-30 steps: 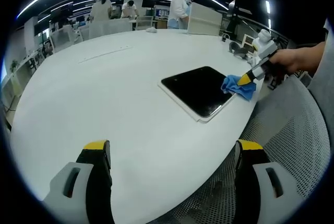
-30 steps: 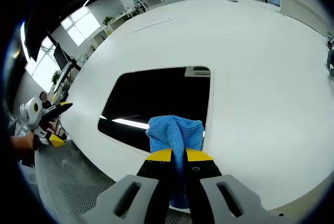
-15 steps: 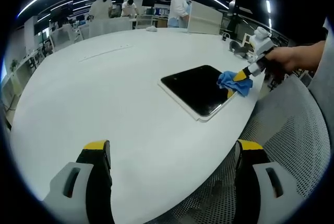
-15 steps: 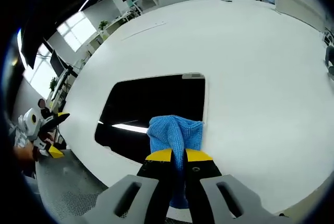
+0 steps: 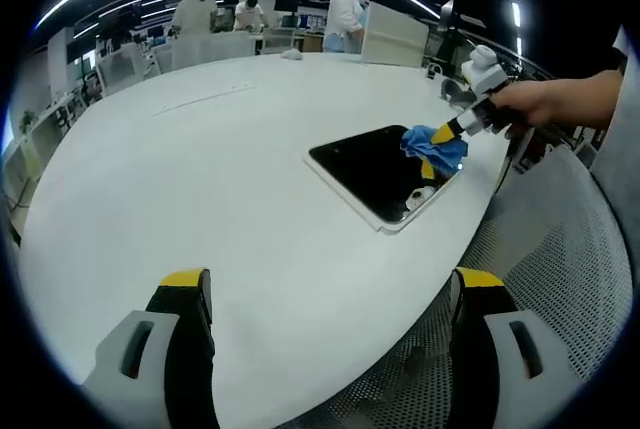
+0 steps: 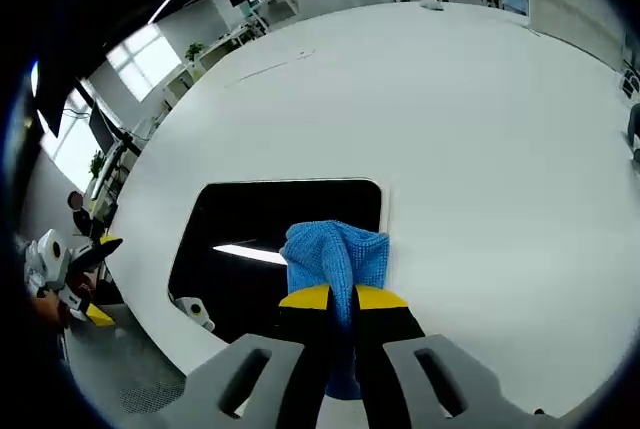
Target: Wipe the mirror surface with the cleaning cloth until all visible marks leave the cleaned area.
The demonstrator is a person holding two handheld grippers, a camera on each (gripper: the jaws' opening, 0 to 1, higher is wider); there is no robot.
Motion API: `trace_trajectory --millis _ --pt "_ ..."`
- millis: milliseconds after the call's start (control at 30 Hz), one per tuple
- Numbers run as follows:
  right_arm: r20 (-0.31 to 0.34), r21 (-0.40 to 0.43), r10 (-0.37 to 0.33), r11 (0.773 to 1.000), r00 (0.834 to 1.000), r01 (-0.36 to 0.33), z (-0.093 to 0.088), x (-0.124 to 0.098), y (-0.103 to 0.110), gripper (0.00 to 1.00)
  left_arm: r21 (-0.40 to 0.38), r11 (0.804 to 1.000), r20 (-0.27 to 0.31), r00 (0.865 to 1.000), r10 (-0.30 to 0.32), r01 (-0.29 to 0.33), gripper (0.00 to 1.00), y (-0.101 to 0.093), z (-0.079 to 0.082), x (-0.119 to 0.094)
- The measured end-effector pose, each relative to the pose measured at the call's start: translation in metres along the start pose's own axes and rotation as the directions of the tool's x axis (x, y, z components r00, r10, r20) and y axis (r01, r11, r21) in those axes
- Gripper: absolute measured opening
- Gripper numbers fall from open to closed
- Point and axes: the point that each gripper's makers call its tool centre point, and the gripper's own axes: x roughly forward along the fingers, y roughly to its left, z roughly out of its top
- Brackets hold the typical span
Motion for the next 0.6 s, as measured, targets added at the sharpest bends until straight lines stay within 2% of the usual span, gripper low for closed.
trace_trajectory --millis 233,600 --pt "0.005 -0.010 -0.012 1.000 1.000 0.012 0.017 0.017 -0.011 0.02 0.000 1.000 -0.003 1.000 0.007 -0.007 0.99 -0.003 0.003 -0.002" --pt "0.018 -0.040 -0.031 0.999 0.999 0.032 0.038 0.024 -0.014 0.02 -0.008 1.000 -0.007 1.000 0.018 -0.018 0.99 0.001 0.002 -0.002"
